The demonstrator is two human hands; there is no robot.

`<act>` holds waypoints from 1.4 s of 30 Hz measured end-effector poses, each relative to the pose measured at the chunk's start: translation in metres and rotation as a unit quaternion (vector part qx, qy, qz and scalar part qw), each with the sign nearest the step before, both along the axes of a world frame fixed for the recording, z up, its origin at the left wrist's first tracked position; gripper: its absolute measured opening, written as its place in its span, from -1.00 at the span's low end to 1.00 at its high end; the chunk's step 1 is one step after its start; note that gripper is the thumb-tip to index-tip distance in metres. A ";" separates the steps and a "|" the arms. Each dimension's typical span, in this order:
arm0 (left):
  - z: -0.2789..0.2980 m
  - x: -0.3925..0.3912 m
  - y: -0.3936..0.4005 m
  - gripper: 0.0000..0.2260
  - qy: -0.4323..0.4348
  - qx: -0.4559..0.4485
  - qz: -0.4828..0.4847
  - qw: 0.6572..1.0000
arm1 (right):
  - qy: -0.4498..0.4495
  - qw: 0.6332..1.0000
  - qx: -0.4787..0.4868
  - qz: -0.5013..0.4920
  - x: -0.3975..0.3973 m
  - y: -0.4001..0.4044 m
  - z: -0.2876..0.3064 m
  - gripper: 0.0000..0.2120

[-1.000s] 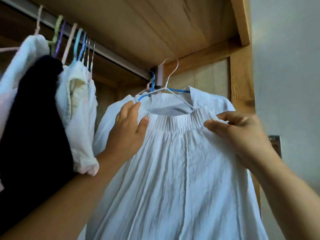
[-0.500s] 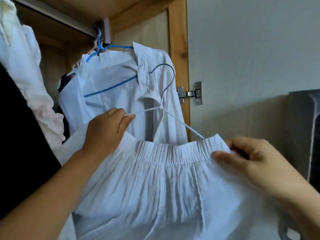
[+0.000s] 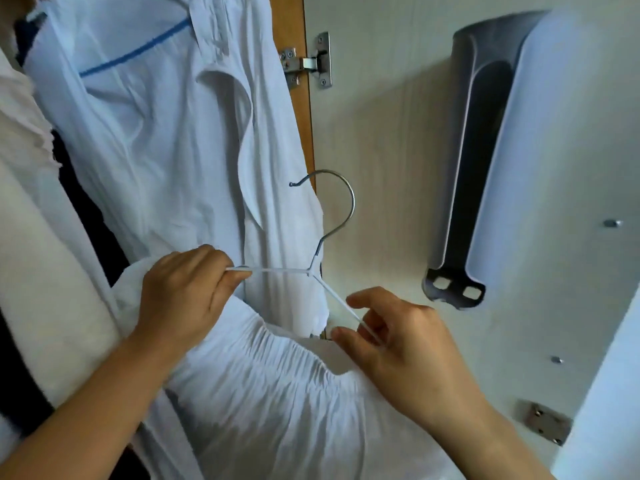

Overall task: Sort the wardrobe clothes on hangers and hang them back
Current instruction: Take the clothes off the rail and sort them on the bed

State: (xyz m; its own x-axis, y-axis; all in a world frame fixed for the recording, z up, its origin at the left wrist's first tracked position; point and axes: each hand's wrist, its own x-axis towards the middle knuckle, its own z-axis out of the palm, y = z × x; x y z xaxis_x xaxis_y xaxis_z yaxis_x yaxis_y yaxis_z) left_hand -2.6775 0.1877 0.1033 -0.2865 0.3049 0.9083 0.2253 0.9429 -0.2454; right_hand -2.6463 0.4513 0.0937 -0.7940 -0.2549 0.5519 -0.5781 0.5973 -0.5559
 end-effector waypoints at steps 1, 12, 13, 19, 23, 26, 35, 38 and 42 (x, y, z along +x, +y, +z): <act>-0.009 -0.001 0.008 -0.49 -0.012 0.001 -0.012 1.000 | -0.016 1.000 0.001 -0.005 0.003 0.006 -0.006 -0.70; -0.089 -0.027 0.109 -0.52 -0.109 0.071 -0.156 0.979 | -0.151 0.977 -0.005 -0.152 0.028 0.086 -0.051 -0.87; -0.094 -0.031 0.121 -0.52 -0.116 0.074 -0.183 0.973 | -0.161 0.971 -0.004 -0.176 0.032 0.094 -0.054 -0.86; -0.128 -0.042 0.209 -0.51 -0.181 0.110 -0.348 0.913 | -0.172 0.928 -0.034 -0.328 0.074 0.146 -0.071 -0.85; -0.142 -0.034 0.255 -0.53 -0.221 0.112 -0.432 0.867 | -0.167 0.893 -0.049 -0.416 0.106 0.166 -0.078 -0.85; -0.152 -0.021 0.287 -0.53 -0.234 0.112 -0.494 0.830 | -0.140 0.847 -0.018 -0.513 0.133 0.177 -0.088 -0.83; -0.157 0.027 0.385 -0.54 -0.261 0.088 -0.606 0.746 | -0.041 0.698 0.036 -0.714 0.230 0.198 -0.105 -0.74; -0.148 0.043 0.423 -0.51 -0.261 0.086 -0.639 0.719 | 0.001 0.663 0.023 -0.748 0.260 0.209 -0.104 -0.66; -0.134 0.075 0.485 -0.57 -0.264 0.074 -0.688 0.672 | 0.045 0.616 -0.002 -0.787 0.296 0.230 -0.096 -0.73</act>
State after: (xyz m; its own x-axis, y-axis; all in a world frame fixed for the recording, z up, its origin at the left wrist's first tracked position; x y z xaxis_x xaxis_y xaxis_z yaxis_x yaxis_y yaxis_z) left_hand -2.6023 0.6724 -0.0311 -0.1192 0.5286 0.8405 0.9279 -0.2419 0.2837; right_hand -2.3502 0.6817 -0.0024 -0.0223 0.7929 0.6090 0.6855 0.4555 -0.5680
